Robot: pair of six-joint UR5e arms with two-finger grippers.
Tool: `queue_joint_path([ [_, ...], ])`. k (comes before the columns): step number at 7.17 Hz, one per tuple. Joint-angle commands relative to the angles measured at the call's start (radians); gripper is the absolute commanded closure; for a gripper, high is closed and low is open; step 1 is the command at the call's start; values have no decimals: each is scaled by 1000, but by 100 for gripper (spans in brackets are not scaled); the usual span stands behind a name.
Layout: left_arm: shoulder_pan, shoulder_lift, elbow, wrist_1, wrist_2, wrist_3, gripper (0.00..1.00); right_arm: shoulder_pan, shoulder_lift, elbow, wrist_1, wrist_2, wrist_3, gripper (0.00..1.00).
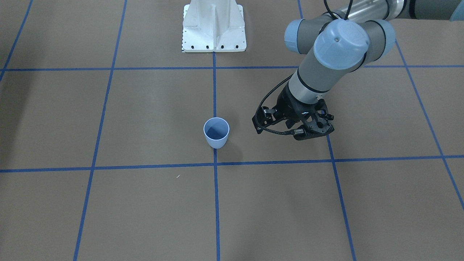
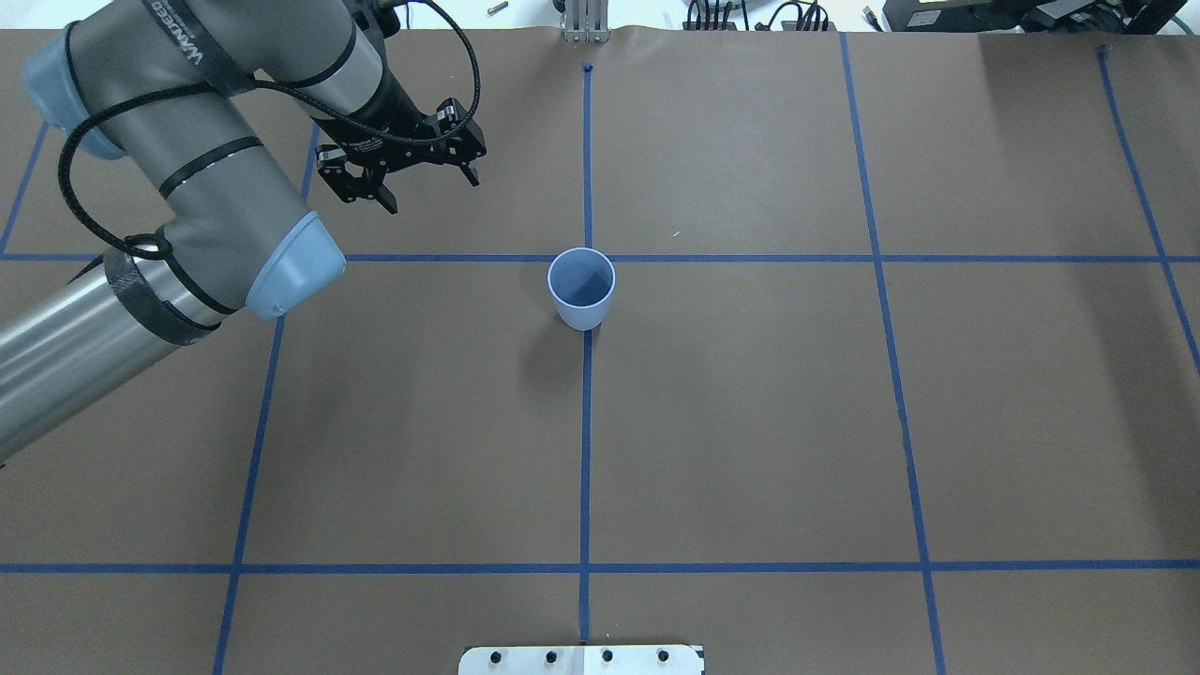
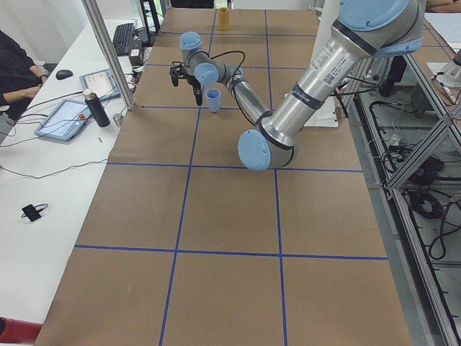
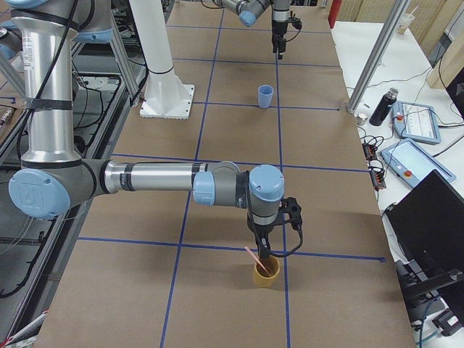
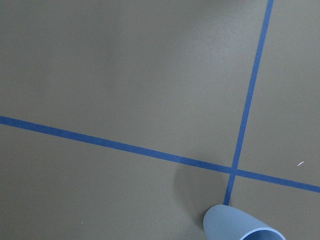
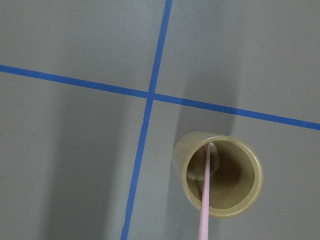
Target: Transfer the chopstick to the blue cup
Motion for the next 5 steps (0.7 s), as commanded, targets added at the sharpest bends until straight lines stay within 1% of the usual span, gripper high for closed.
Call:
queue_joint_path([
  [1, -27, 24, -16, 0, -2, 7, 2, 52, 134, -174, -160, 145, 1, 0],
  [2, -30, 24, -22, 1, -2, 24, 2, 53, 155, -178, -259, 153, 6, 0],
  [3, -42, 26, -34, 1, -2, 27, 2, 53, 150, -164, -324, 158, 39, 0],
  [4, -46, 61, -55, 1, -4, 28, 2, 53, 137, -166, -345, 160, 45, 0],
  [5, -46, 70, -69, 1, -4, 28, 2, 53, 129, -172, -352, 160, 46, 0],
])
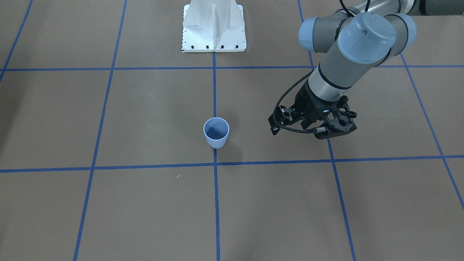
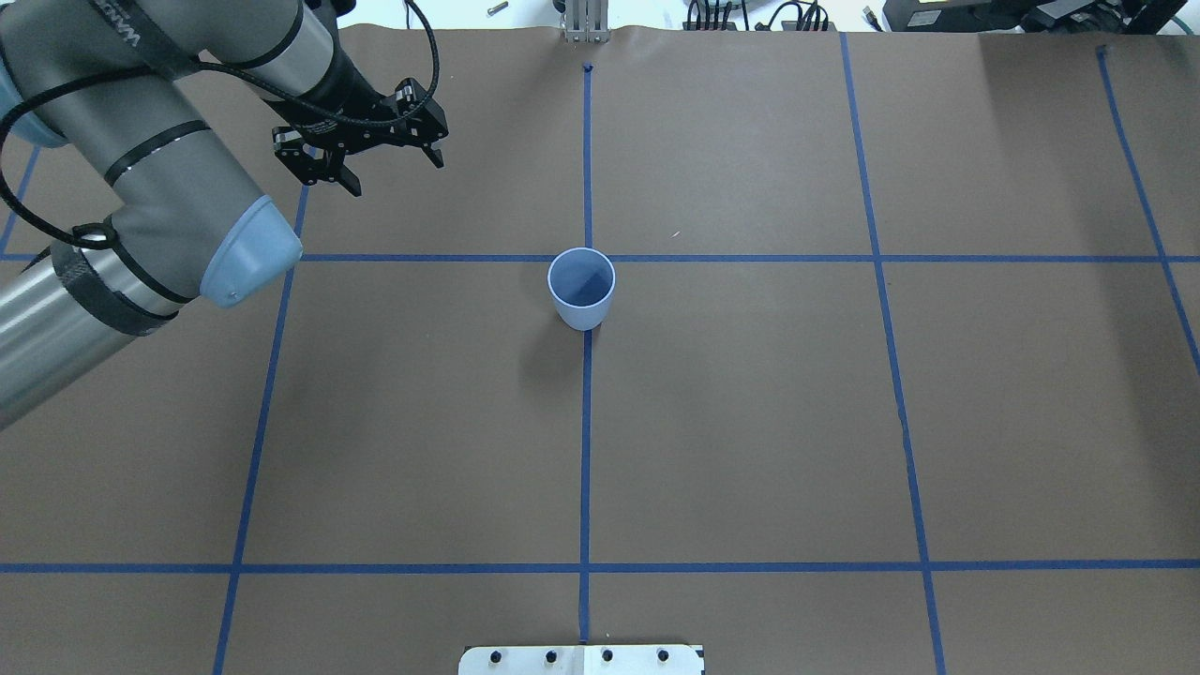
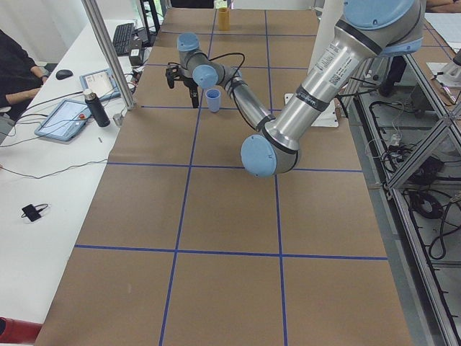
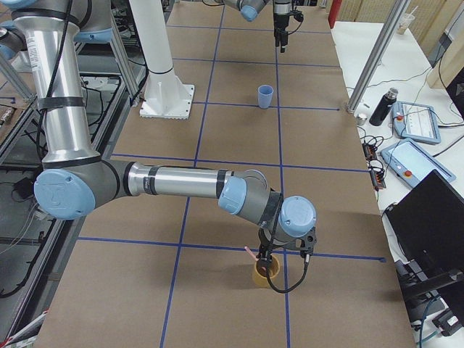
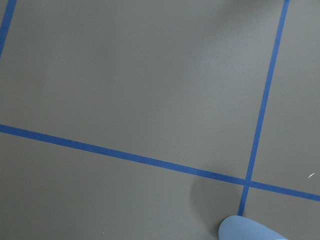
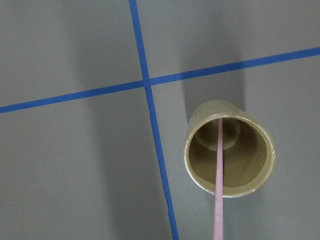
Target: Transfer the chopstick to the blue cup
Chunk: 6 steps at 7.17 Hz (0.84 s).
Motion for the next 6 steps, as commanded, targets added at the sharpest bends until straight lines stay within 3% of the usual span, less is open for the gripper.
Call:
queue_joint_path([
  [1, -3, 20, -19, 0, -1, 3, 2, -1, -15, -10, -27, 3, 8, 1],
  [3, -4, 20, -20, 0, -1, 3, 2, -2, -29, -13, -25, 7, 38, 34],
  [4, -4, 20, -25, 2, -1, 3, 2, -6, -30, -13, -24, 13, 75, 58],
  [6, -4, 20, -28, 2, -1, 2, 2, -10, -26, -14, -22, 27, 80, 98],
])
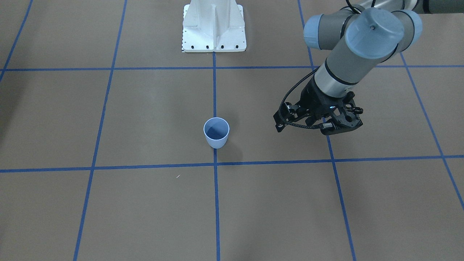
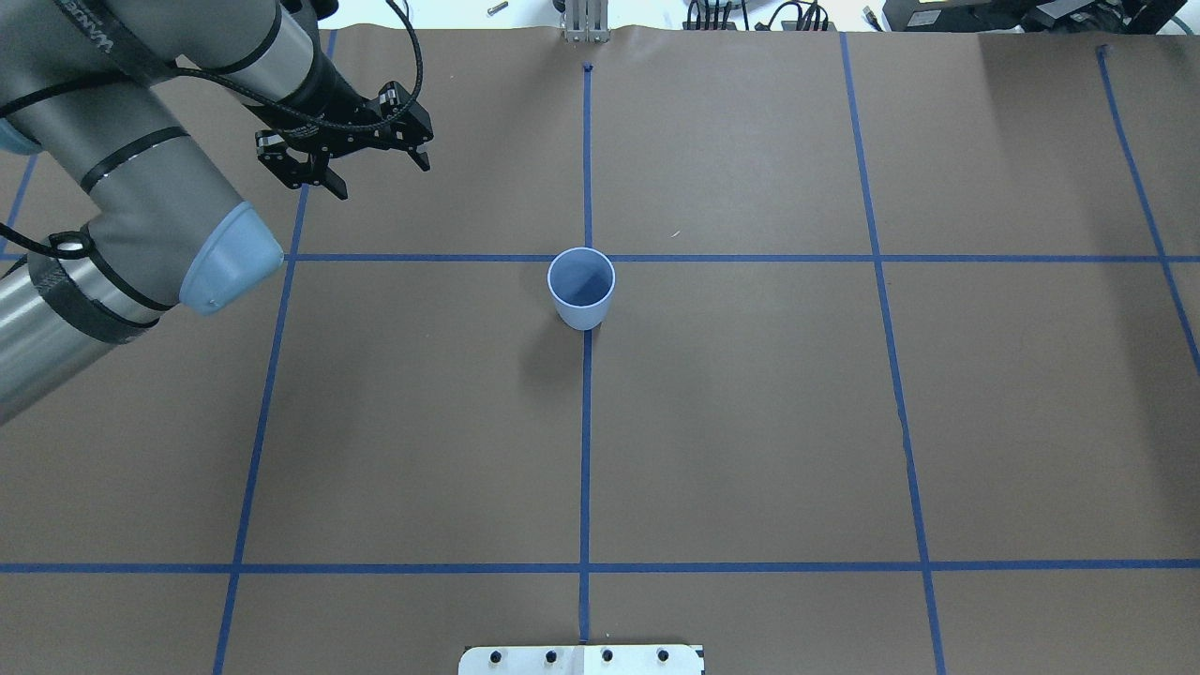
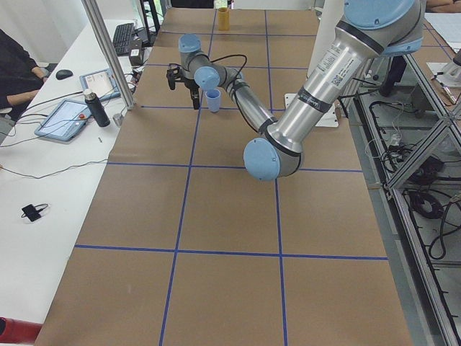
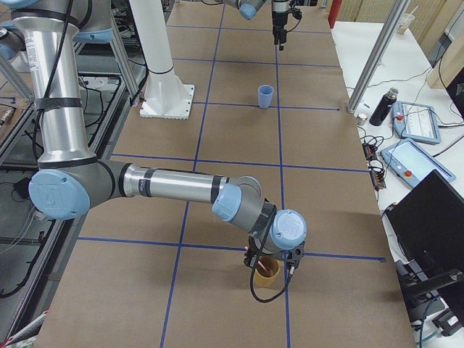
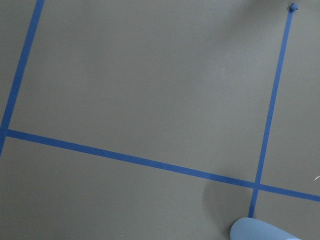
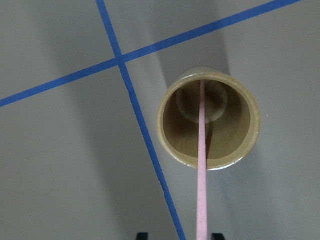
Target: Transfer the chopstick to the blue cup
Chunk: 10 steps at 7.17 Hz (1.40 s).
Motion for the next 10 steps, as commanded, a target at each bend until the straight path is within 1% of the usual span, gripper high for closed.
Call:
queue_joint_path([
  [1, 0, 0, -2, 0, 0, -1, 2, -4, 8, -4, 1, 31, 8, 100],
  [7, -2, 2, -2, 0, 2, -1, 2, -3, 15, 3, 1, 27, 6, 100],
  [9, -2, 3, -12, 0, 0, -1, 2, 22, 16, 17, -7, 28, 6, 100],
  [10, -2, 3, -13, 0, 0, -1, 2, 35, 16, 57, -60, 27, 6, 100],
])
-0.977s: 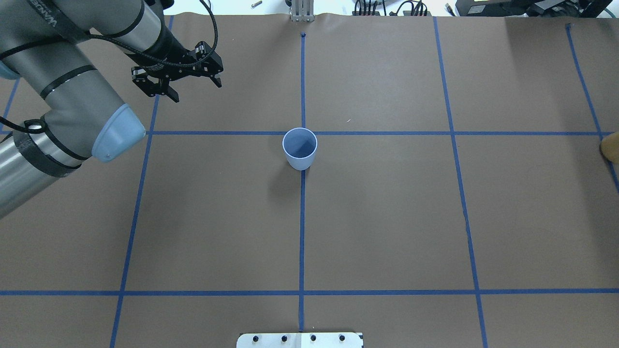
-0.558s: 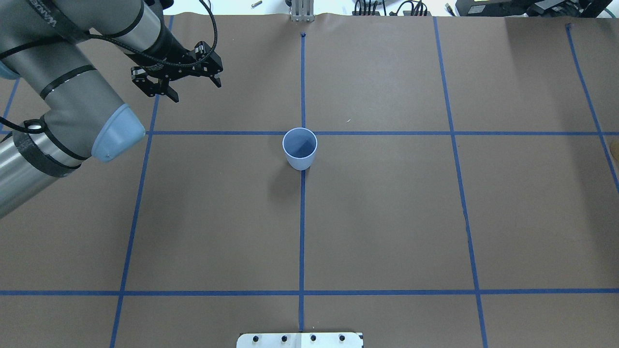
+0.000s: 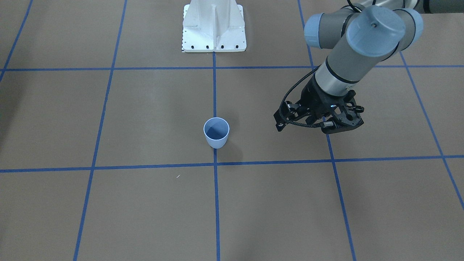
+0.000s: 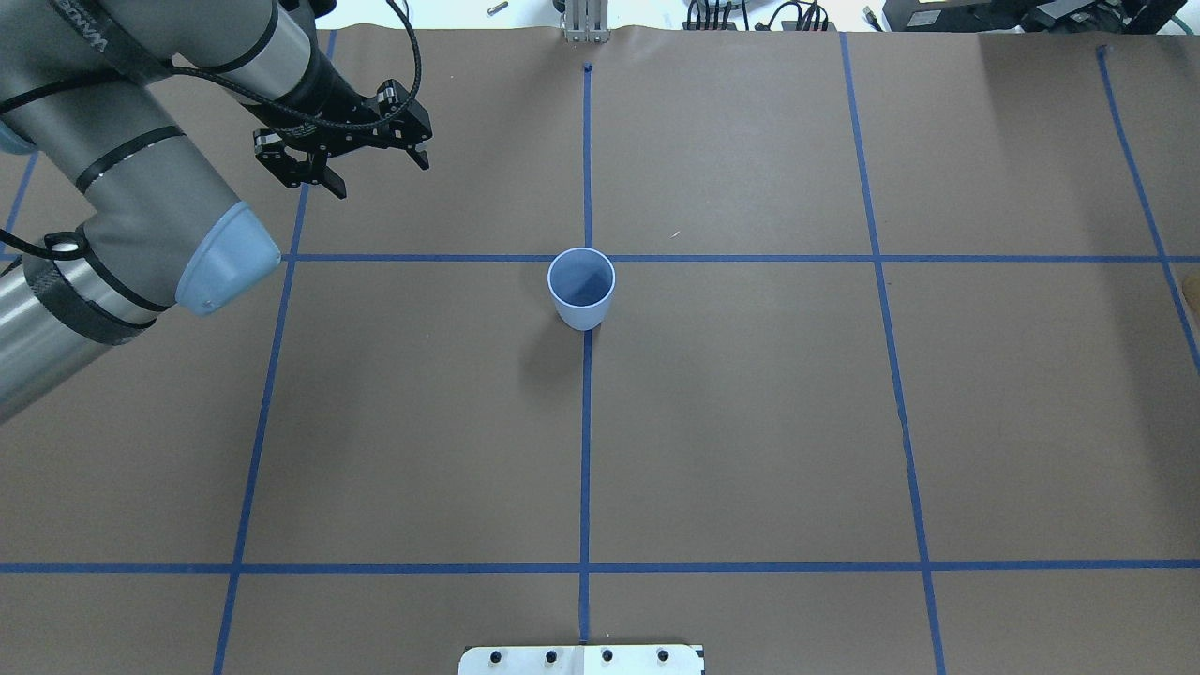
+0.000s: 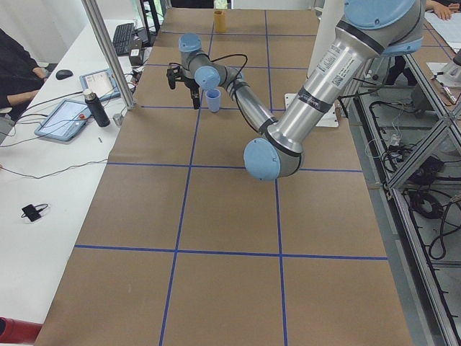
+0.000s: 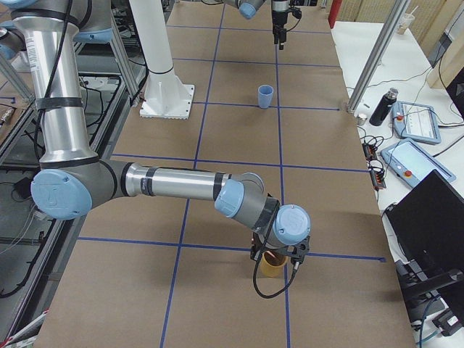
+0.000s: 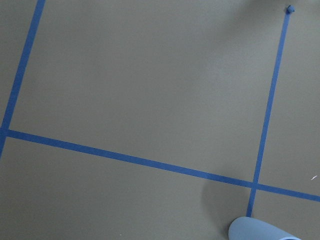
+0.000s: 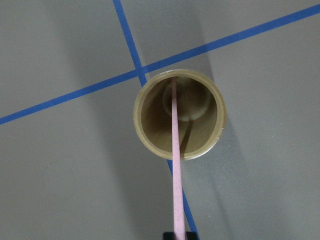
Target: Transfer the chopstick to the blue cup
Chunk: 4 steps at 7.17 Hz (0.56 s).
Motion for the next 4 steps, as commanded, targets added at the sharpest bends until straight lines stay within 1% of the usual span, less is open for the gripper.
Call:
queue_joint_path([
  [1, 0, 1, -4, 0, 0, 2, 2, 27, -1, 98, -117, -6, 0, 100],
  [3, 0, 1, -4, 0, 0, 0, 2, 57, -2, 216, -248, -18, 0, 100],
  [4, -2, 2, -5, 0, 0, 0, 2, 91, -4, 296, -331, -59, 0, 100],
])
